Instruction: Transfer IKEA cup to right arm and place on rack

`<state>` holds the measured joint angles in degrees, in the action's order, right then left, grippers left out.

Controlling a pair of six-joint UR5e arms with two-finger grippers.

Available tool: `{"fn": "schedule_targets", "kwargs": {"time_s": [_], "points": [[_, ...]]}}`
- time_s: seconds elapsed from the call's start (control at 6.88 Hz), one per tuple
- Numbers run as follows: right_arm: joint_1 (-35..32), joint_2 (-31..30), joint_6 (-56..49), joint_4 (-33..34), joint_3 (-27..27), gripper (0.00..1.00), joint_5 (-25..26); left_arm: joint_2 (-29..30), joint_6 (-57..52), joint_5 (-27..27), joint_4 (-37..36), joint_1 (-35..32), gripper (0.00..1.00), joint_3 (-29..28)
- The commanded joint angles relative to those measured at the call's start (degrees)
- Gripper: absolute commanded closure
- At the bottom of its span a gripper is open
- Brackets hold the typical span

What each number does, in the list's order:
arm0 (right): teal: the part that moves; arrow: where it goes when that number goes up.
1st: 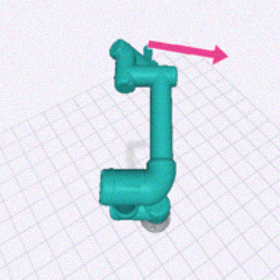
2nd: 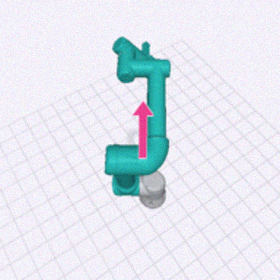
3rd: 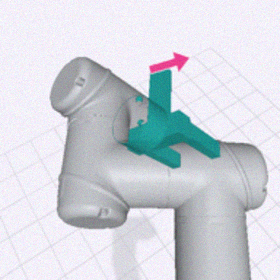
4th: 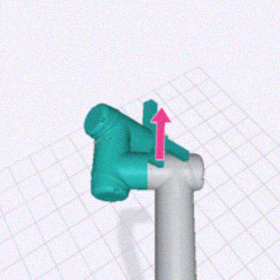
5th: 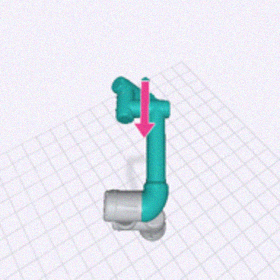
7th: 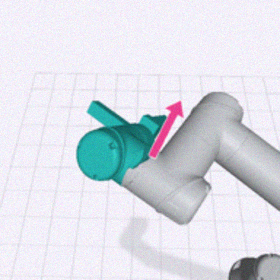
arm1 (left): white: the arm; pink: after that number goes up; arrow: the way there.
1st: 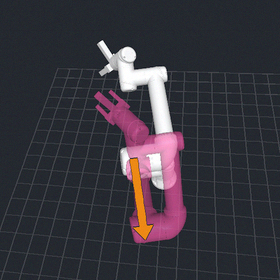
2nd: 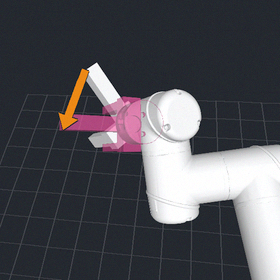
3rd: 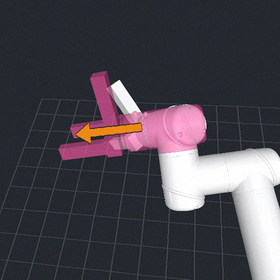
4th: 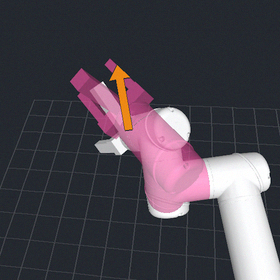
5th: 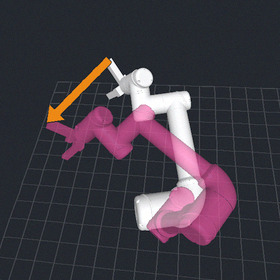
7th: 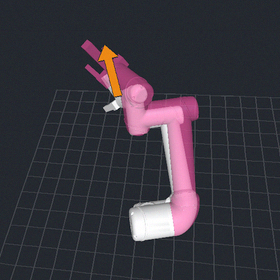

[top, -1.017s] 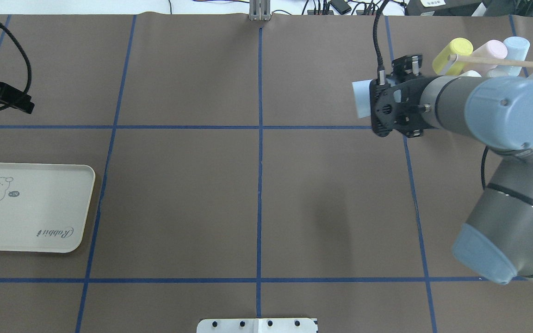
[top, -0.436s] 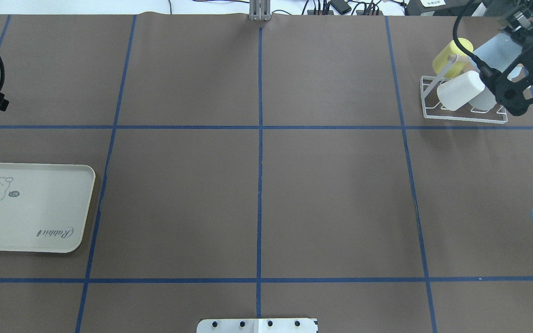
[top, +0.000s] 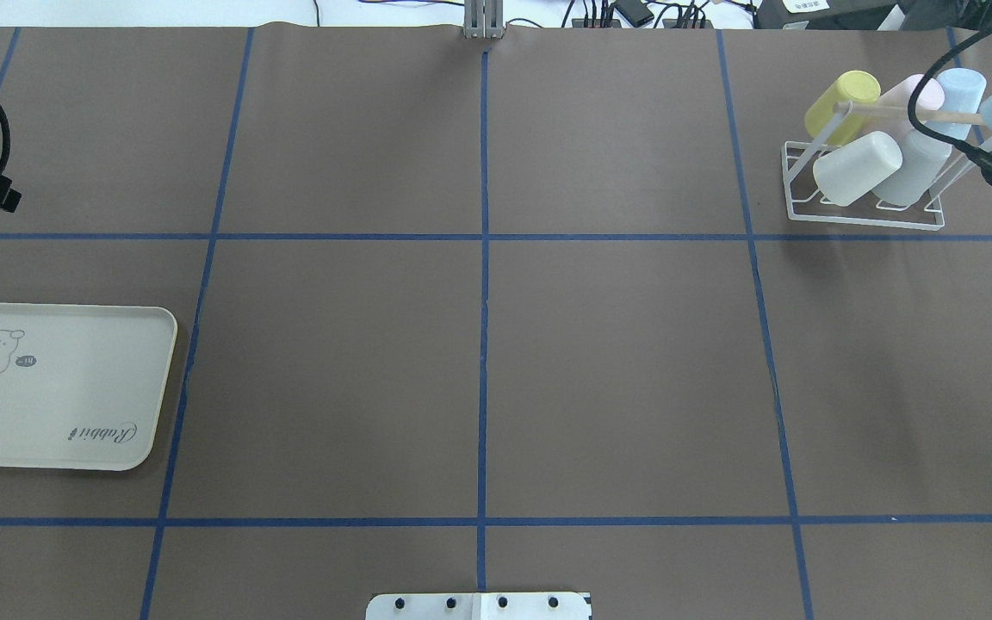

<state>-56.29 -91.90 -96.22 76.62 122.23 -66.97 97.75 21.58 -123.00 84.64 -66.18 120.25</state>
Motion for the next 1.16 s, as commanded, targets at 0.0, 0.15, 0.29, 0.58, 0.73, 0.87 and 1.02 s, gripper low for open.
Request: {"fn": "schedule_targets", "kwargs": {"time_s": [0.0,0.15,0.29,0.58,0.73,0.87,1.02], "points": [[0.1,-2.8,-3.5,-21.1,-12.5,1.00,4.6,0.0,0.0,-0.3,0.0,0.0,0.00,0.0],[0.3,-2.0,-3.5,-23.6,-16.1,1.00,5.8,0.0,0.1,-0.4,0.0,0.0,0.00,0.1],[0.4,-2.0,-3.4,-23.7,-16.7,1.00,6.4,0.0,0.1,-0.9,0.0,0.0,0.00,0.1],[1.7,-1.9,-2.7,-23.8,-18.4,1.00,7.3,0.0,0.1,-1.0,0.0,0.0,0.00,0.1],[3.4,-1.5,-2.7,-23.8,-19.2,1.00,9.5,0.0,0.1,-1.1,0.0,0.0,0.00,0.1],[4.3,-1.0,-2.5,-23.8,-19.7,1.00,10.7,0.0,0.1,-1.1,0.0,0.1,0.00,0.0],[4.7,-1.0,-2.3,-23.8,-20.3,1.00,11.1,0.0,0.1,-1.1,0.0,0.1,0.00,0.0]]}}
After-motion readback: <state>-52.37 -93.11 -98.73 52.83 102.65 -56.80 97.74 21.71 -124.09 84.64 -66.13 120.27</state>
